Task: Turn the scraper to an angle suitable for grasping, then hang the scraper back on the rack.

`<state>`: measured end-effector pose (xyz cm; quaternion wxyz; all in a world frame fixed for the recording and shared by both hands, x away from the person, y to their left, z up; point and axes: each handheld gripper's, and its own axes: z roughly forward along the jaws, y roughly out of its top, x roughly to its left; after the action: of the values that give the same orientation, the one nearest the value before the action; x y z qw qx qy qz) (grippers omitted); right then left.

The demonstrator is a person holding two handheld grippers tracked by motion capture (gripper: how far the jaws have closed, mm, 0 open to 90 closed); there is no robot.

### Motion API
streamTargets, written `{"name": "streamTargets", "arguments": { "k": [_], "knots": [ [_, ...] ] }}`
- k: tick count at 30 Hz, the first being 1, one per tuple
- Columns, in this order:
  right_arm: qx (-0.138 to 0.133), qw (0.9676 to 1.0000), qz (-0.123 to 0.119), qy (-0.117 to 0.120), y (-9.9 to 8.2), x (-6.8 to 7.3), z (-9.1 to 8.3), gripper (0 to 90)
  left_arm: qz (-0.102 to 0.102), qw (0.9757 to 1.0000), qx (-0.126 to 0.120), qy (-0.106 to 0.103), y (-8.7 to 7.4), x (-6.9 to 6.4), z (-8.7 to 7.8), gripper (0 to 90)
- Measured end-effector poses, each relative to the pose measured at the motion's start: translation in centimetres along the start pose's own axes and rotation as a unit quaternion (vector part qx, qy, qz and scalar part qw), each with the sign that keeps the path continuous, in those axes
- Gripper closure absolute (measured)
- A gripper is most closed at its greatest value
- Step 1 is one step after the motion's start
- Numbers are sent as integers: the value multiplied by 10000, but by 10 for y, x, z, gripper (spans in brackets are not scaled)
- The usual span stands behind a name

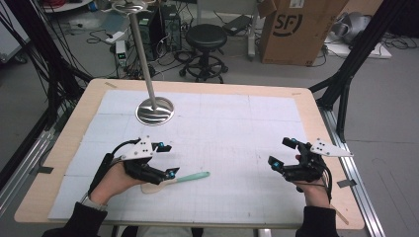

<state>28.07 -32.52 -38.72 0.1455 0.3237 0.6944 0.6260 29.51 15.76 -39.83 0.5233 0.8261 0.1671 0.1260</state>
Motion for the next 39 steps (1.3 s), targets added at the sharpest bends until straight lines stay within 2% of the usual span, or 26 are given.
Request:
{"name": "streamTargets", "arguments": {
  "k": [3, 5, 9, 13, 17, 20, 25, 28, 31, 33, 35, 37, 39],
  "knots": [
    [-15, 10000, 26, -8, 0, -2, 0, 3, 38, 9998, 129, 139, -2, 1, -2, 198],
    [-23, 10000, 37, -12, 0, -3, 1, 3, 40, 9998, 100, 189, -3, 2, -4, 180],
    [-47, 10000, 42, -10, 1, -5, 3, 3, 217, 9994, 142, 207, -5, 1, -5, 175],
    [0, 10000, 41, 10, 1, -5, 5, 3, 189, 9995, 238, 89, -5, -1, -3, 177],
    [-29, 10000, 60, 5, 1, -5, 4, 3, 366, 9985, 406, -52, -5, -5, 1, 194],
    [-29, 10000, 61, -10, 1, -5, 3, 3, 448, 9968, 650, -132, -7, -6, 7, 205],
    [1, 10000, 50, 2, 0, -5, 4, 3, 561, 9908, 1181, -337, -4, -6, 18, 219],
    [23, 10000, 65, 12, 0, -5, 4, 3, 594, 9863, 1501, -348, 1, -5, 22, 262],
    [17, 10000, 69, -46, 0, -6, 4, 3, 524, 9840, 1652, -409, 5, -3, 26, 277],
    [-6, 10000, 84, -49, -1, -6, 3, 3, 492, 9810, 1820, -468, 7, -3, 31, 304],
    [-11, 9999, 105, -63, -1, -7, 1, 3, 571, 9749, 2098, -480, 8, -3, 36, 326],
    [-47, 9999, 144, -82, -2, -7, 0, 3, 506, 9695, 2352, -464, 10, -2, 42, 393],
    [-41, 9998, 149, -86, -2, -8, 0, 3, 519, 9635, 2570, -543, 11, -2, 47, 411]
  ]
}}
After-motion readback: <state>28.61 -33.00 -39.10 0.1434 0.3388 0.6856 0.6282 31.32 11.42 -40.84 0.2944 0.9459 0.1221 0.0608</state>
